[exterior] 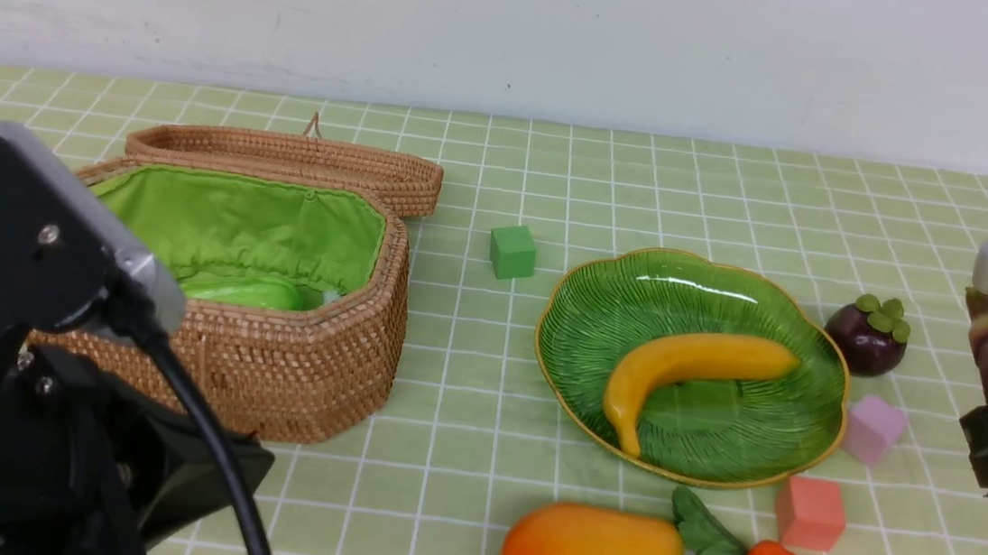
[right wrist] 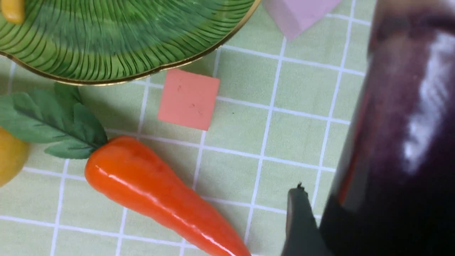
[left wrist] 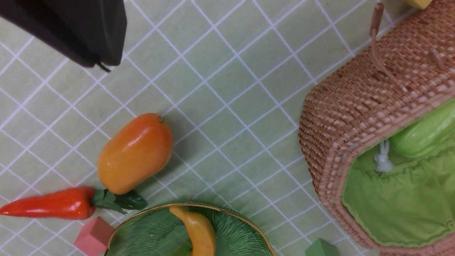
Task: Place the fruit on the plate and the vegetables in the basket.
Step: Grab an eggplant with your right arm and place it in the basket on the left.
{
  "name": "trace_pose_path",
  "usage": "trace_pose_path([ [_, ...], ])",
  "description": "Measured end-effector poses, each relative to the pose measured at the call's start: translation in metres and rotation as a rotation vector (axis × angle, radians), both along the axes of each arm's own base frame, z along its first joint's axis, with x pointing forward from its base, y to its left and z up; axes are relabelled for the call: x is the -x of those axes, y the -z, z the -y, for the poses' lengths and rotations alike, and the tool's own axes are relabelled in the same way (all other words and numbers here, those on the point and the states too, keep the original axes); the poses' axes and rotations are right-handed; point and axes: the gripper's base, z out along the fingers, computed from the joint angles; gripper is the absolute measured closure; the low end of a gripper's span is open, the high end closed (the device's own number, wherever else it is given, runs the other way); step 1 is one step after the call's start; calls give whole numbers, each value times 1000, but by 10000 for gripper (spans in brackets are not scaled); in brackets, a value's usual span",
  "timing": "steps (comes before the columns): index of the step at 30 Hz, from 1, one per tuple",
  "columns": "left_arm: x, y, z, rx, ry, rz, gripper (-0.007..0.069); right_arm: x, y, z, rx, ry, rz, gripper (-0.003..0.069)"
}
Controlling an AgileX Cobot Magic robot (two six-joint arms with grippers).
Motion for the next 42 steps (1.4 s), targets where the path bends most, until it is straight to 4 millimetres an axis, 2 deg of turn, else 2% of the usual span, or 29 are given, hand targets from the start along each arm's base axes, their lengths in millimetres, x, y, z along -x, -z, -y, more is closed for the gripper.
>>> trace_pose_path([
  [23, 0, -1, 1, 13, 1, 8, 635, 0, 0, 0, -2, 0, -4, 278],
  [35, -6, -21, 9, 192, 20, 174, 634, 0, 0, 0, -2, 0, -5, 278],
  [42, -7, -27, 11, 249, 24, 214, 630, 1, 1, 0, -1, 0, -11, 278],
])
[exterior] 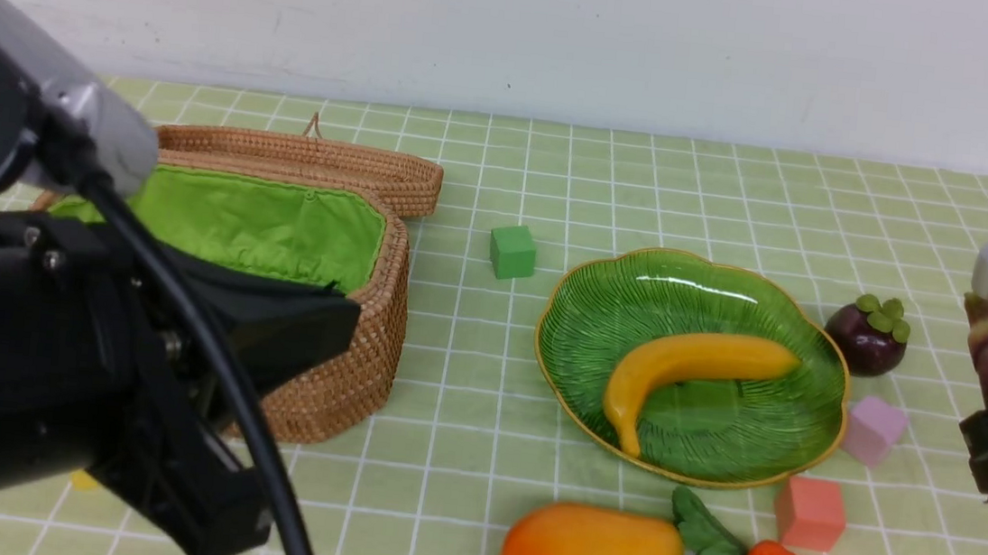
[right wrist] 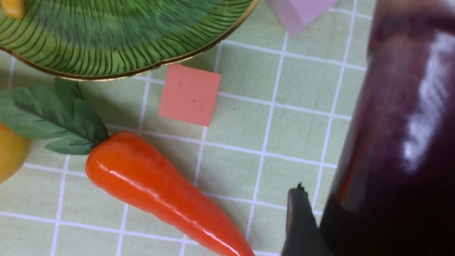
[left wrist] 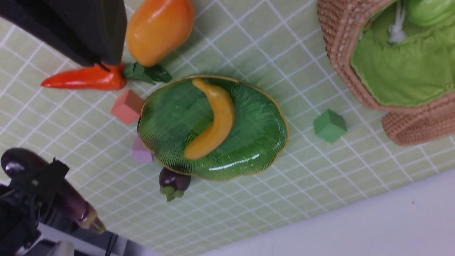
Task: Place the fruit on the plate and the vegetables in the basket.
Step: Grab an eggplant with your right arm and place it in the basket on the left.
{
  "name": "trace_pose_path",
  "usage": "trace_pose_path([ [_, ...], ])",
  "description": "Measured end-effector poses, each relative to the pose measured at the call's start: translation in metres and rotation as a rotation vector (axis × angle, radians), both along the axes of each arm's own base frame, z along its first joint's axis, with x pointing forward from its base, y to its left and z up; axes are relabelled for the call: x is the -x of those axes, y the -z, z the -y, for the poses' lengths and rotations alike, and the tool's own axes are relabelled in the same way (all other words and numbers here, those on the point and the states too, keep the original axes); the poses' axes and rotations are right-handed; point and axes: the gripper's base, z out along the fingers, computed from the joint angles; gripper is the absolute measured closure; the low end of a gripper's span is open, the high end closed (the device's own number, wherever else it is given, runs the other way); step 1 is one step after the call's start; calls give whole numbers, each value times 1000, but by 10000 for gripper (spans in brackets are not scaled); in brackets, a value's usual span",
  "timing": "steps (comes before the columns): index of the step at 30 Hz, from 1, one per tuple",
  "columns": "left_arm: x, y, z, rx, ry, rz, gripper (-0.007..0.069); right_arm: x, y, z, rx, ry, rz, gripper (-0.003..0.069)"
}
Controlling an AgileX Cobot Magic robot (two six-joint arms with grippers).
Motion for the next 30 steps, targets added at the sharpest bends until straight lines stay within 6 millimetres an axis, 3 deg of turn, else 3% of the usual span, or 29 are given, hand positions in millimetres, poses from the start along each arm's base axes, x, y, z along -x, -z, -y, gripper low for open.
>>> trace_pose_path([
  [19, 1, -1, -1, 20, -5, -6, 621, 0, 0, -4, -48, 12, -4, 278],
  [24, 10, -4, -15, -4, -42, -6, 621, -3, -15, -23, -149, -55, 27, 278],
  [30, 22, -9, -46, 8, -197, -18, 621, -13, -45, -74, -189, -236, 96, 278],
])
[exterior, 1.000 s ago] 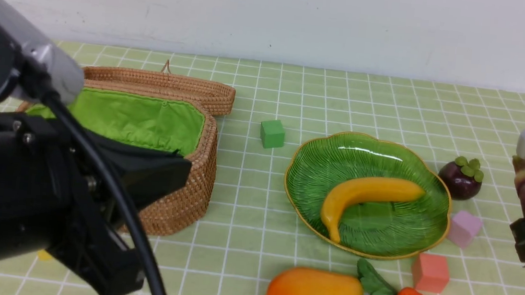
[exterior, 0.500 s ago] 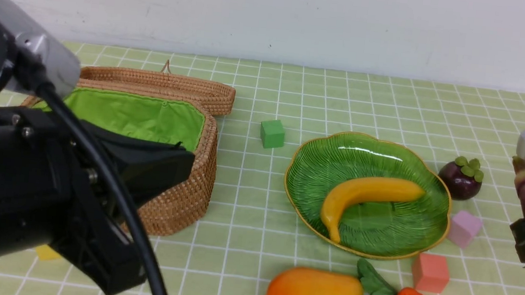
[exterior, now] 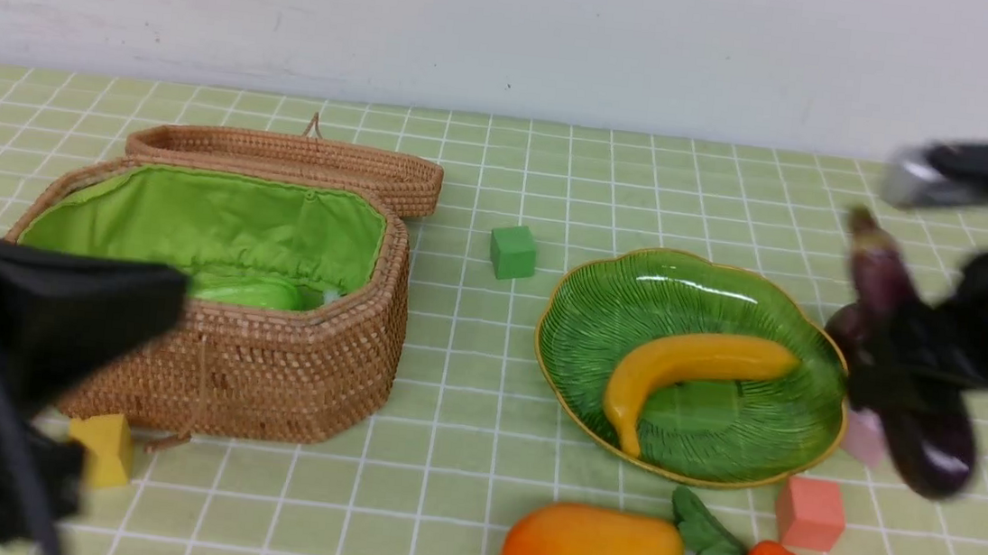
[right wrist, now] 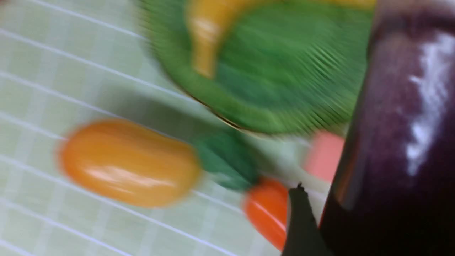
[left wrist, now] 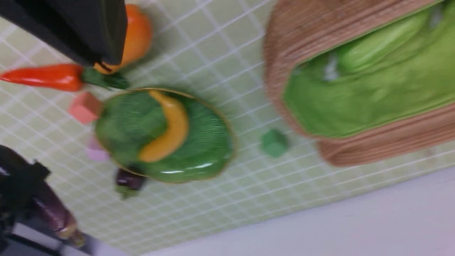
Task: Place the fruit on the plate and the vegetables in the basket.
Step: Grab an eggplant with your right arm and place it in the basket on the left.
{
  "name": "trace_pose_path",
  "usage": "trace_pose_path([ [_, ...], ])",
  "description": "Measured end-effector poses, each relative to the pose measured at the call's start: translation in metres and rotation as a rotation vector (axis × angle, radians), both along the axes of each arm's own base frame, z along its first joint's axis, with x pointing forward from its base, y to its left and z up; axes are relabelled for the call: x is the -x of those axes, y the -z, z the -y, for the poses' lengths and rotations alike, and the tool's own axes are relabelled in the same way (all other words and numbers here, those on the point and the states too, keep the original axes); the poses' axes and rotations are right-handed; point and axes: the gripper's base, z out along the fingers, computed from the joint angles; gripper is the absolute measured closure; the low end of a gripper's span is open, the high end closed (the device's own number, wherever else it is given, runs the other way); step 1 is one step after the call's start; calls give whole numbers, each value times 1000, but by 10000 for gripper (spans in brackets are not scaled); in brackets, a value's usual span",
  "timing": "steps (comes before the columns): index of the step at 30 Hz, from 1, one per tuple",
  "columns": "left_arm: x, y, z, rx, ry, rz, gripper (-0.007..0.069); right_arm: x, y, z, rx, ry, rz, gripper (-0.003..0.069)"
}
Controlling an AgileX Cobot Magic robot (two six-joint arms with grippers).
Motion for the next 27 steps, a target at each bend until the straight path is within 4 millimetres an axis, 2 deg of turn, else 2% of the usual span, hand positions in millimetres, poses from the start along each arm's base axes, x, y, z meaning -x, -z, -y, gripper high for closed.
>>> trace_pose_path([
  [8, 21, -8, -43, 86, -191, 28, 621, -16, -32, -104, -48, -269, 90, 278],
  [10, 26, -7, -51, 86, -218, 17, 621, -18, -37, -131, -62, -331, 110, 278],
  [11, 26, -7, -51, 87, -218, 16, 621, -18, -37, -131, -62, -331, 110, 278],
  [12, 30, -7, -56, 95, -232, 14, 621, -19, -40, -153, -73, -376, 127, 278],
  [15, 37, -8, -65, 118, -241, 28, 621, -24, -42, -192, -95, -445, 158, 278],
  [16, 38, -8, -66, 121, -241, 29, 621, -24, -42, -194, -95, -449, 161, 278],
  [18, 41, -8, -69, 129, -247, 33, 624, -30, -40, -222, -113, -489, 188, 278],
  [19, 41, -8, -69, 129, -247, 33, 624, -30, -40, -224, -115, -491, 190, 278],
  [20, 41, -7, -70, 122, -255, 27, 624, -34, -38, -238, -123, -511, 208, 278],
  [24, 41, -7, -71, 120, -258, 26, 624, -50, -27, -264, -142, -548, 294, 278],
  [25, 41, -7, -71, 119, -258, 26, 624, -52, -26, -266, -147, -547, 306, 278],
  [27, 41, -7, -71, 116, -260, 30, 624, -64, -13, -277, -154, -551, 361, 278],
])
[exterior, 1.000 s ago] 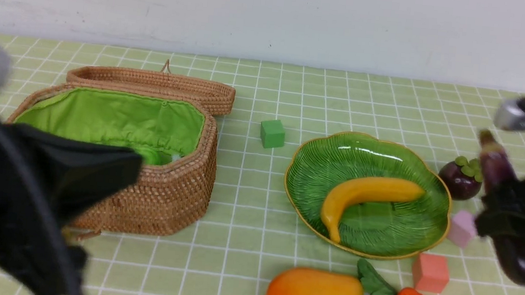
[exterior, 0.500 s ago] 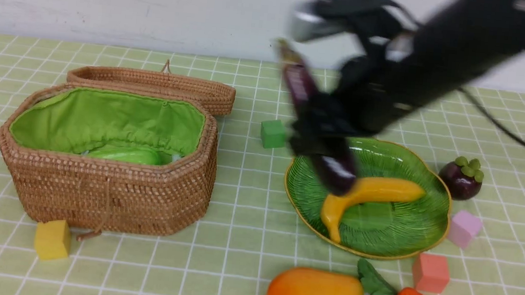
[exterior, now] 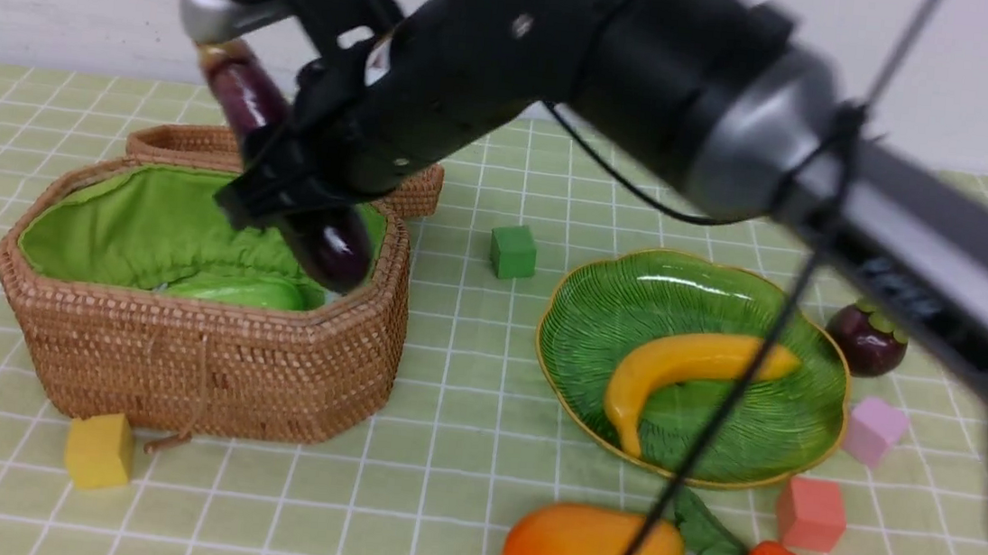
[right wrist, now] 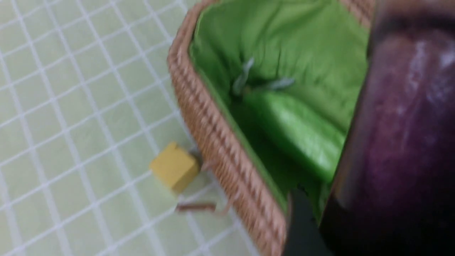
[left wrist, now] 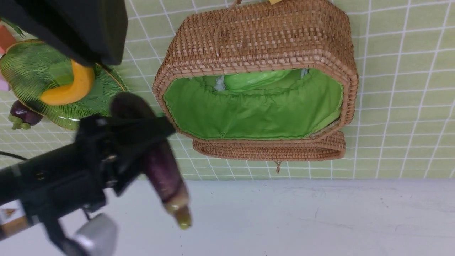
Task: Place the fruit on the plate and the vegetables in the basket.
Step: Grab an eggplant with your right arm and place it in the basket on the left.
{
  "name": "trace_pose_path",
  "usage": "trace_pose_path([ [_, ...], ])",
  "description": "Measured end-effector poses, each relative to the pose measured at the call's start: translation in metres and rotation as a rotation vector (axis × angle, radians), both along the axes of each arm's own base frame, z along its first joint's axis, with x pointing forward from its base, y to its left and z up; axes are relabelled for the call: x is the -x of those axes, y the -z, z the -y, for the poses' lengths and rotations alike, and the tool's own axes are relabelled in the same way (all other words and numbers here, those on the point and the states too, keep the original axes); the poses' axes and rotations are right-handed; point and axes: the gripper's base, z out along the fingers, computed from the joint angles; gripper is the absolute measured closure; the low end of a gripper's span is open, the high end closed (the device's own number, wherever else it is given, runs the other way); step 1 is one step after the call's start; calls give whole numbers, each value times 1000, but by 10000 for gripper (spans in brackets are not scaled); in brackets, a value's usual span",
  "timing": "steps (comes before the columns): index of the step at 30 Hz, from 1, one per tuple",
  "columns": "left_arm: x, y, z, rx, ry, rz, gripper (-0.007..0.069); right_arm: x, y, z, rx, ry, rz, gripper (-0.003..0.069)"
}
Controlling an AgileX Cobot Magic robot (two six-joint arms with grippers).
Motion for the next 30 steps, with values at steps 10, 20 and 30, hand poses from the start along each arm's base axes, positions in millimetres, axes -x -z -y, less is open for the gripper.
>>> trace_pose_path([
  [10, 0, 0, 0, -8, -2, 8, 623, -22, 38, -19, -17, -4, 96, 278],
  [20, 0, -1, -1, -14, -4, 15, 620, -32, 49, -24, 0, -35, 219, 278],
  [30, 0, -1, 0, -12, 1, 22, 620, -31, 51, -21, 74, -54, 221, -14],
])
